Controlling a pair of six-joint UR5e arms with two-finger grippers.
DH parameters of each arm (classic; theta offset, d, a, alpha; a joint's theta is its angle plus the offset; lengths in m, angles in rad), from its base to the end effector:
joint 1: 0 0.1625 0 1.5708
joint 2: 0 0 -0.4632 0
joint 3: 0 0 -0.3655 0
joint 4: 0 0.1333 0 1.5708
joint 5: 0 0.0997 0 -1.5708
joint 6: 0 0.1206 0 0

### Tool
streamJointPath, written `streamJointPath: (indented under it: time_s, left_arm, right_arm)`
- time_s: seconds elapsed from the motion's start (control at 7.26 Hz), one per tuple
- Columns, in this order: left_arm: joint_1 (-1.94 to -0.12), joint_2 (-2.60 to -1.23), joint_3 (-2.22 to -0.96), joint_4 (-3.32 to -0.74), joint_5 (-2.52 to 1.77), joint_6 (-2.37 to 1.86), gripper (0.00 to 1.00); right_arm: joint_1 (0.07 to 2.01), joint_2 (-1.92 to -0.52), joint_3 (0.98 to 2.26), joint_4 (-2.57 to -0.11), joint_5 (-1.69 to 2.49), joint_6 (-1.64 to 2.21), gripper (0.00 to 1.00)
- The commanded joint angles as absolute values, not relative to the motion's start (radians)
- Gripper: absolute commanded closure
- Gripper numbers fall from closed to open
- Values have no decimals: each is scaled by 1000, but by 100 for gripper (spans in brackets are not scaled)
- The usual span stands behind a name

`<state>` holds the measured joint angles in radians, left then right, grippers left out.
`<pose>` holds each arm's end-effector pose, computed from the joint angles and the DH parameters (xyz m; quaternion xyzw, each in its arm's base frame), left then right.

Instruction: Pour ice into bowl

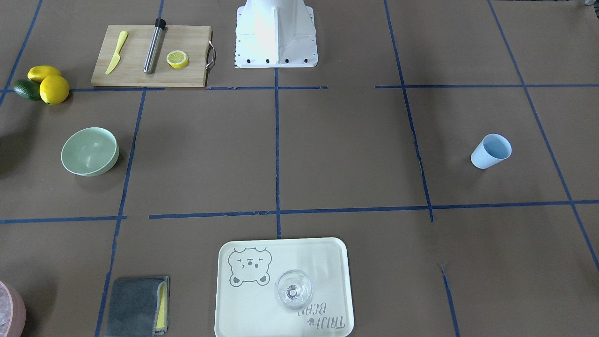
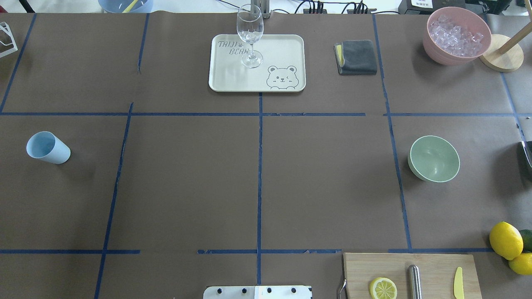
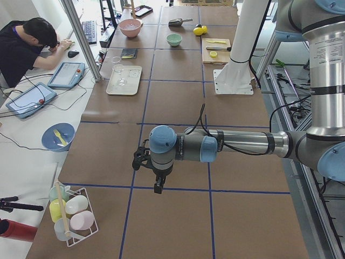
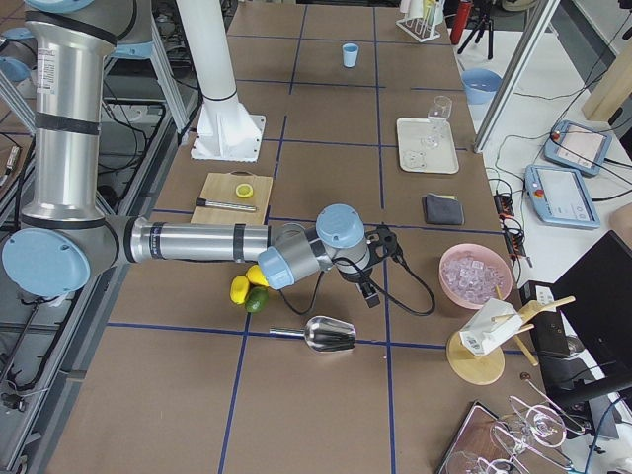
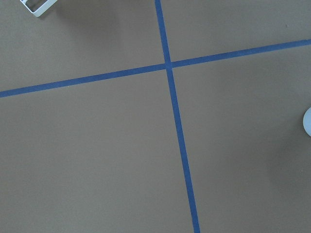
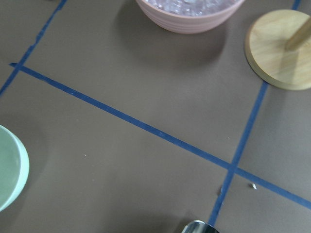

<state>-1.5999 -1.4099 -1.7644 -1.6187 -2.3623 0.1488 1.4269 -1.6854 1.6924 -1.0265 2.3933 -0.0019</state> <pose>-0.0590 -0.3957 0.6842 0.0712 0.3804 0.0707 0.9194 -0.0187 -0.4423 0.6378 0.2216 -0.4014 -0.1728 0.8718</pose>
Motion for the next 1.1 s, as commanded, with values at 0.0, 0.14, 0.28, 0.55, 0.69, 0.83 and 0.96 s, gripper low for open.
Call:
streamJointPath:
  time_s: [0.0,0.14,0.28,0.55,0.69,0.83,0.96]
  left_arm:
    - [-1600,-1410,-1766,-1624,-2362,149,0]
    - [-1600,-1410,-1766,-1624,-2362,149,0]
    - [-1600,-1411,-1766,-1626,-2362,149,0]
    - [-1600,-1410,-1764,-1644,-2362,149,0]
    - [-1600,-1411,-1764,-1646,-2362,149,0]
    - [-1601,-1410,-1764,-1646,-2362,149,0]
    - [-1601,-1410,-1764,-1646,-2362,149,0]
  right_arm:
    - [1207,-1616,1692,-893,2387,224,0]
    - [1101,-1573,1689,-893,2329,347,0]
    - [1004,-1569,1684,-894,2204,404,0]
    - [893,-1568,1686,-893,2073,515,0]
    - [896,-1586,1703,-891,2080,505,4]
    - [896,-1607,1712,-887,2079,496,8]
    - [896,-1632,1706,-867,2079,470,12]
